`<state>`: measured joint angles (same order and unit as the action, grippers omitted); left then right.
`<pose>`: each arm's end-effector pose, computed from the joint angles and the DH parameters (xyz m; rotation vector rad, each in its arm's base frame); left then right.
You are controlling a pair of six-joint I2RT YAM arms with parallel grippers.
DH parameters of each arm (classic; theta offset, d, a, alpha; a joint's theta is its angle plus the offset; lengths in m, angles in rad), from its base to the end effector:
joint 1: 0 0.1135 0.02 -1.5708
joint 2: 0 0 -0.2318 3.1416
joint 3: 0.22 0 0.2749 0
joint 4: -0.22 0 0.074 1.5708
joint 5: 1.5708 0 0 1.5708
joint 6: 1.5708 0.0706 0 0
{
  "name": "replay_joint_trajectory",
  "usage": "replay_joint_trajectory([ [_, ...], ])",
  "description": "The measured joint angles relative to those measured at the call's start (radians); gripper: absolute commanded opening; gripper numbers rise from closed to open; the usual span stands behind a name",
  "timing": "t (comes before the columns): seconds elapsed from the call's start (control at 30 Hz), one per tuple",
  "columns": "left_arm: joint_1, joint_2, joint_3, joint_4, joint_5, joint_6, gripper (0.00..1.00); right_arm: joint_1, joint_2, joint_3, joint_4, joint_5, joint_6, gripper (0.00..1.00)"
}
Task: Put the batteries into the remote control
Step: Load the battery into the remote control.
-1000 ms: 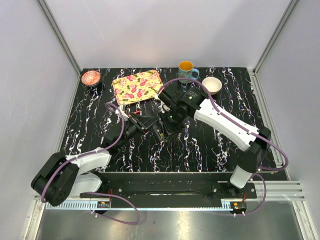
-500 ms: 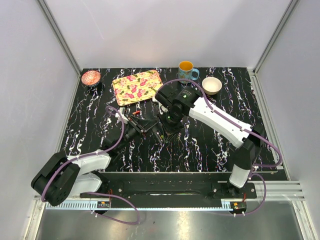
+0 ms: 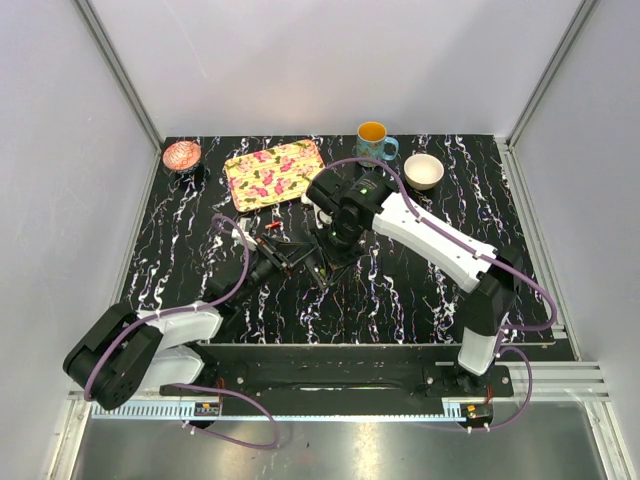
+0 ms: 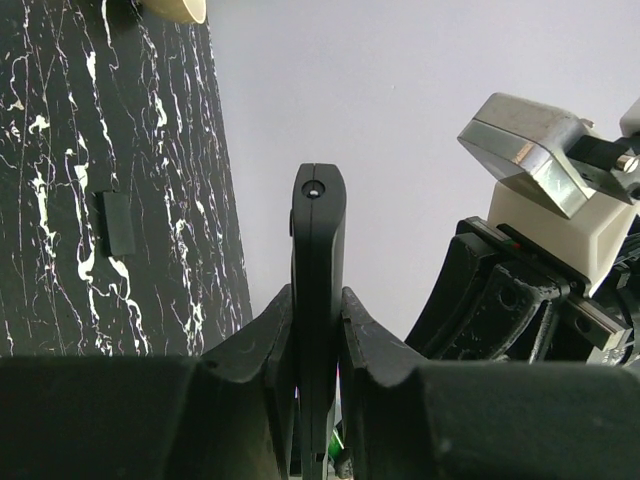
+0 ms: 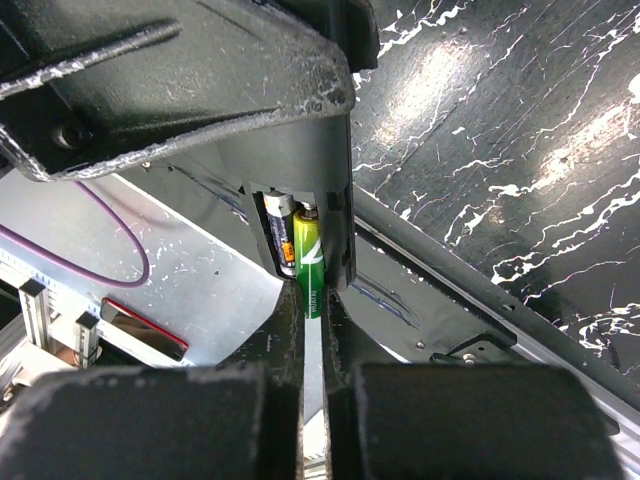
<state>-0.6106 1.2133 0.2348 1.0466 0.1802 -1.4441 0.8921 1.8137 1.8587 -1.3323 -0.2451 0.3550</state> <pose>0.2234 -0.1718 0.1513 -0.5642 1.7008 -1.7176 0.2258 0.3073 0.2737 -0.8481 2.8830 0.5508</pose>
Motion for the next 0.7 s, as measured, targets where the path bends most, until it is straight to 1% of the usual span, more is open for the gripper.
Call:
replay_joint_trajectory([
  [0.53, -0.008, 0.010, 0.000, 0.002, -0.003, -0.005, 0.00, 0.004, 0.015, 0.011, 0.000, 0.047, -0.011, 0.00],
  [0.57, -0.008, 0.012, 0.000, 0.002, -0.004, -0.005, 0.00, 0.005, 0.017, 0.012, 0.000, 0.052, -0.011, 0.02],
  [0.63, -0.009, 0.014, -0.003, 0.003, -0.006, -0.005, 0.00, 0.005, 0.020, 0.013, 0.000, 0.053, -0.013, 0.09],
  [0.67, -0.009, 0.014, -0.006, 0.005, -0.007, -0.005, 0.00, 0.005, 0.020, 0.013, -0.001, 0.054, -0.015, 0.16],
  [0.7, -0.010, 0.014, -0.010, 0.010, -0.009, -0.006, 0.00, 0.005, 0.021, 0.013, -0.001, 0.055, -0.016, 0.19],
])
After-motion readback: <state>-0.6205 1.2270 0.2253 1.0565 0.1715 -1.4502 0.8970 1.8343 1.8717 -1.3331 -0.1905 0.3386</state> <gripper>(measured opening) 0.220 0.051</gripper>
